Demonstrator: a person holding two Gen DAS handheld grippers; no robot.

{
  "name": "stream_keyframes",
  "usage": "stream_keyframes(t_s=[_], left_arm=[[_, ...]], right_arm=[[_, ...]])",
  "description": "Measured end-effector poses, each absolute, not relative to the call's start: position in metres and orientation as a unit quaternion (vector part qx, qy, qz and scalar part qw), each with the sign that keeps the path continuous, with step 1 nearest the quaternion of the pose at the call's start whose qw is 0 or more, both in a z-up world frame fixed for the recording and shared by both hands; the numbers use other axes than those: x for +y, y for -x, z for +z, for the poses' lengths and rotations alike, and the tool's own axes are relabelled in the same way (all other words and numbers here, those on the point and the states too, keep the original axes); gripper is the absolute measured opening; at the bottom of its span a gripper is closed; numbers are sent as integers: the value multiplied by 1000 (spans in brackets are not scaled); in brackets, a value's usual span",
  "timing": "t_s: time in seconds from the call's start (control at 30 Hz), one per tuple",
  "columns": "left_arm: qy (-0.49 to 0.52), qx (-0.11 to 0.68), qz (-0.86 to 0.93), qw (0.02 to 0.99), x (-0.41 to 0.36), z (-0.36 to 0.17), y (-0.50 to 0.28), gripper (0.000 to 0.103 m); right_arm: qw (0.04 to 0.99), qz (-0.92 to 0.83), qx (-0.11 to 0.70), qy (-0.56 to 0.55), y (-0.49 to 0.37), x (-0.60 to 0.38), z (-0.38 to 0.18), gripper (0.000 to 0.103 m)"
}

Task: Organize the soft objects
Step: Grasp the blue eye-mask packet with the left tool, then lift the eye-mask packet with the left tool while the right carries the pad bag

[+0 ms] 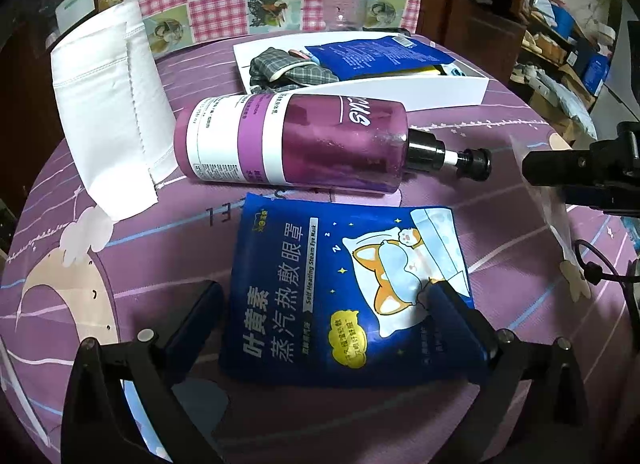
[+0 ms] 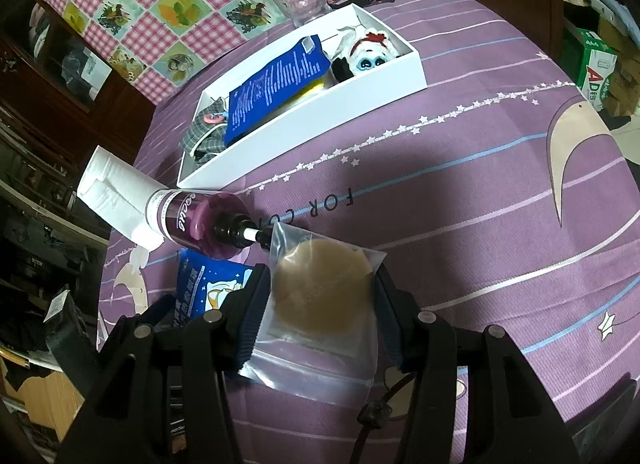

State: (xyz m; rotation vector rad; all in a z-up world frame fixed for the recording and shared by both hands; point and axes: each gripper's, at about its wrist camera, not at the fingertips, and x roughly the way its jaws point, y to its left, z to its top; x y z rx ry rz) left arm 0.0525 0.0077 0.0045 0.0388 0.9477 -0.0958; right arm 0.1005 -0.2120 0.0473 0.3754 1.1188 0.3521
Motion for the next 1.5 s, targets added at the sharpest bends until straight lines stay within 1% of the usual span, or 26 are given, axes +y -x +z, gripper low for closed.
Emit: stream_keyframes(t_s=[0.07,0.13,0.17,0.23,0.3,0.47,0.5,0.53,0.57,0.6,0.8,0.93,0.97,1.0,1.03,1.07,1.1,1.13,1.17,1.37,1.5], left_arm=[[-21,456,-47,889,7,4,-53,103],[-22,454,-51,889,6,5,-52,94],[-23,449,-53,892,4,8,-50,82],[-26,443,-48,895,0,10,-47,72],[-44,430,-28,901,-3,12,-44,58],[-56,423,-20,904,-4,14,-43,50],[-58,422,-19,905,-5,14,-42,42],[-60,419,-14,906,-4,15,-42,38],[-64,415,-7,907,-4,16,-41,15],[-72,413,6,908,-4,16,-41,3],[-67,413,1,908,0,17,-43,2],[-43,416,-27,908,2,17,-43,3],[-41,417,-29,908,3,17,-44,8],[-40,417,-27,908,4,17,-44,19],[-43,417,-20,908,4,18,-44,30],[-44,417,-14,908,5,18,-45,70],[-35,428,-20,903,6,16,-48,103],[-14,443,-44,895,9,12,-50,101],[4,459,-63,886,9,8,-53,103],[-29,457,-86,885,-10,9,-49,103],[-55,454,-126,880,-26,11,-42,103]], right_arm=[[816,164,526,-176,-101,-212,47,54],[816,164,526,-175,-101,-212,47,54],[816,164,527,-175,-101,-211,47,54],[816,164,527,-172,-100,-210,47,54],[816,163,527,-169,-100,-209,47,54],[816,164,531,-157,-99,-202,45,54],[816,164,532,-154,-99,-201,44,54],[816,164,533,-152,-99,-200,44,54],[816,164,534,-150,-99,-199,44,54],[816,164,535,-148,-100,-198,43,54],[815,162,536,-147,-101,-197,42,54],[815,162,536,-147,-101,-197,41,54],[815,161,537,-147,-101,-197,41,54],[815,161,537,-147,-101,-197,41,54],[815,162,537,-146,-101,-197,42,54],[815,162,536,-146,-102,-198,42,54],[816,160,536,-147,-101,-198,42,54],[816,158,536,-146,-102,-198,42,54],[818,153,535,-144,-101,-199,42,54],[830,107,538,-104,-103,-200,39,54],[853,70,516,-42,-98,-191,46,54]])
